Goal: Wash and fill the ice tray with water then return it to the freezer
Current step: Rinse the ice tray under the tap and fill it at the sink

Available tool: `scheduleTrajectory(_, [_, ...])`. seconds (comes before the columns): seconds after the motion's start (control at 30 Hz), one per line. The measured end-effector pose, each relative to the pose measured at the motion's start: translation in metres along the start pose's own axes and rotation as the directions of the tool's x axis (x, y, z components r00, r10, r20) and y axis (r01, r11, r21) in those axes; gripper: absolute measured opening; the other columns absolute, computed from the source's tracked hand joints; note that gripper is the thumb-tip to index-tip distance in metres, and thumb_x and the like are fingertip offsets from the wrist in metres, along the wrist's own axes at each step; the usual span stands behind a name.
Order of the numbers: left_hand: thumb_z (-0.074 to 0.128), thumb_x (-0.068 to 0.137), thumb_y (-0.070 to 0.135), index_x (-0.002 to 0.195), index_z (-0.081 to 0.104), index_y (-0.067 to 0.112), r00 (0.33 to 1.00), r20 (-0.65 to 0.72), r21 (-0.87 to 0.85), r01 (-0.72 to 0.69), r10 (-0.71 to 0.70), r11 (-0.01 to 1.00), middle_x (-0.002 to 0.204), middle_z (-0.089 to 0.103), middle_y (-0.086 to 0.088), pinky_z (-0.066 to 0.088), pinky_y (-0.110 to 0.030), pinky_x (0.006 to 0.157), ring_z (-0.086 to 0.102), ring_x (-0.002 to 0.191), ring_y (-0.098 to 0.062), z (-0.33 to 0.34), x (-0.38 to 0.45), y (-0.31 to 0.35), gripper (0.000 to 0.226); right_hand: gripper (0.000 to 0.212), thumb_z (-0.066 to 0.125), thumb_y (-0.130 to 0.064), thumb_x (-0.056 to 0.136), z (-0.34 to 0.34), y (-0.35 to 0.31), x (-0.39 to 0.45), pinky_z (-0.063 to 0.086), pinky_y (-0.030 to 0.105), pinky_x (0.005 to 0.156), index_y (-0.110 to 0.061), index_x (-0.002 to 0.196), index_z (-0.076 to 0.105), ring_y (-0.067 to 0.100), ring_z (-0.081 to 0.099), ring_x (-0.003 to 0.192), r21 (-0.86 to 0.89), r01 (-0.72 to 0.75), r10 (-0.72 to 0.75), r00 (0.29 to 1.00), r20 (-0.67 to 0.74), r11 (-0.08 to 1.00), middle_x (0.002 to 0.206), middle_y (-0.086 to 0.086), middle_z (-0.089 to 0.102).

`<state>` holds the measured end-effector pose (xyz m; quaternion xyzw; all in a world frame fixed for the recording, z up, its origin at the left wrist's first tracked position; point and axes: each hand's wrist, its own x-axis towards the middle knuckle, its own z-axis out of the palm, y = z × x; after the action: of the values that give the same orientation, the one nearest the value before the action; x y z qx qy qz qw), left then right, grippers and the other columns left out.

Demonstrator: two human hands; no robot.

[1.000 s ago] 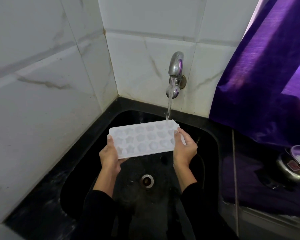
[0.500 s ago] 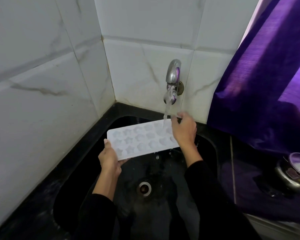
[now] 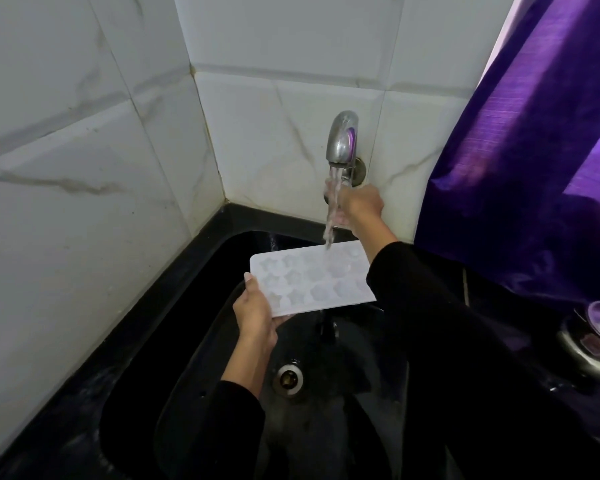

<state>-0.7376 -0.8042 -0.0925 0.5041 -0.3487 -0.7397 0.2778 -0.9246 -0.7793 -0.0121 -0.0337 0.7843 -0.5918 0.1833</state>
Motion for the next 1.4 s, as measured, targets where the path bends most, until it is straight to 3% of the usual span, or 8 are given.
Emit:
scheduleTrajectory(0.13, [0.037,0.099,0.045,0.105,0.055,0.016,1.000,0.010,0.009,0.005,-0.005,1.000,0.089,0.068,-0.006,0.056,-0.042,0.060,0.067,0.080,-0.023,0.006,0.001,-0.003,0.035,0.051,0.078,-0.030,0.079,-0.008,0.005,0.004,0.061,0.031,0.064,0.003,0.113,0.059,0.024,0.070,0.077,0.277,-0.154,0.100,0.975,0.197,0.949,0.096,0.016,0.068])
scheduleTrajectory(0.33, [0.036,0.099,0.044,0.098,0.053,0.020,1.000,0.020,0.013,0.021,-0.022,1.000,0.087,0.066,-0.004,0.055,-0.043,0.061,0.065,0.078,-0.022,0.012,0.004,-0.007,0.030,0.054,0.072,-0.018,0.085,-0.014,0.010,0.009,0.059,0.036,0.083,0.004,0.130,0.050,0.026,0.066,0.081,0.512,-0.339,0.131,0.907,0.400,0.789,0.094,0.018,0.060])
scheduleTrajectory(0.57, [0.035,0.100,0.044,0.091,0.054,0.021,1.000,0.029,0.033,-0.008,0.007,0.999,0.087,0.066,-0.004,0.053,-0.041,0.058,0.065,0.079,-0.022,0.003,-0.005,-0.011,0.031,0.064,0.058,-0.056,0.089,-0.024,0.010,-0.006,0.052,0.036,0.090,-0.006,0.129,0.052,0.028,0.063,0.111,0.053,-0.181,0.146,0.908,0.393,0.982,0.111,0.011,0.067])
scheduleTrajectory(0.73, [0.035,0.099,0.045,0.100,0.055,0.017,1.000,0.005,0.038,-0.003,0.003,0.999,0.088,0.067,-0.005,0.054,-0.044,0.064,0.066,0.081,-0.024,-0.021,-0.019,-0.016,0.034,0.049,0.052,-0.060,0.089,-0.057,0.049,-0.030,0.040,0.031,0.063,-0.013,0.078,0.054,0.022,0.051,0.078,-0.353,0.082,-0.063,0.996,0.065,0.932,0.080,0.002,0.053])
scheduleTrajectory(0.9, [0.036,0.099,0.045,0.105,0.055,0.014,1.000,-0.013,0.027,0.013,-0.012,1.000,0.090,0.067,-0.007,0.053,-0.044,0.062,0.065,0.082,-0.025,-0.045,-0.043,-0.022,0.037,0.073,0.046,-0.063,0.091,-0.103,0.107,-0.074,0.043,0.033,0.087,-0.001,0.127,0.055,0.029,0.057,0.108,-0.355,-0.141,0.164,0.986,0.036,0.924,0.120,0.012,0.059])
scheduleTrajectory(1.1, [0.037,0.098,0.047,0.110,0.055,0.012,0.998,-0.020,0.020,0.055,-0.054,0.998,0.097,0.068,-0.011,0.053,-0.044,0.058,0.066,0.085,-0.029,-0.068,-0.088,-0.031,0.041,0.051,0.044,-0.052,0.097,-0.128,0.140,-0.135,0.055,0.038,0.089,-0.007,0.110,0.066,0.024,0.067,0.094,-0.074,-0.195,0.204,0.969,0.143,0.978,0.101,0.009,0.070])
scheduleTrajectory(1.23, [0.037,0.098,0.048,0.114,0.056,0.008,0.998,0.008,0.030,0.069,-0.069,0.997,0.101,0.068,-0.014,0.055,-0.045,0.062,0.066,0.089,-0.032,-0.083,-0.117,-0.041,0.047,0.053,0.039,-0.043,0.101,-0.144,0.145,-0.173,0.048,0.034,0.076,0.003,0.106,0.064,0.026,0.063,0.091,-0.178,-0.087,0.101,0.992,0.073,0.980,0.100,0.014,0.067])
scheduleTrajectory(1.4, [0.026,0.097,0.056,0.118,0.059,0.012,0.987,0.129,0.042,0.091,-0.096,0.995,0.108,0.070,-0.015,0.055,-0.050,0.074,0.066,0.099,-0.035,-0.108,-0.138,-0.059,0.059,0.042,0.034,-0.038,0.103,-0.156,0.162,-0.199,0.040,0.029,0.060,-0.010,0.088,0.060,0.010,0.051,0.069,-0.193,-0.013,0.027,0.997,0.067,0.981,0.079,0.000,0.056])
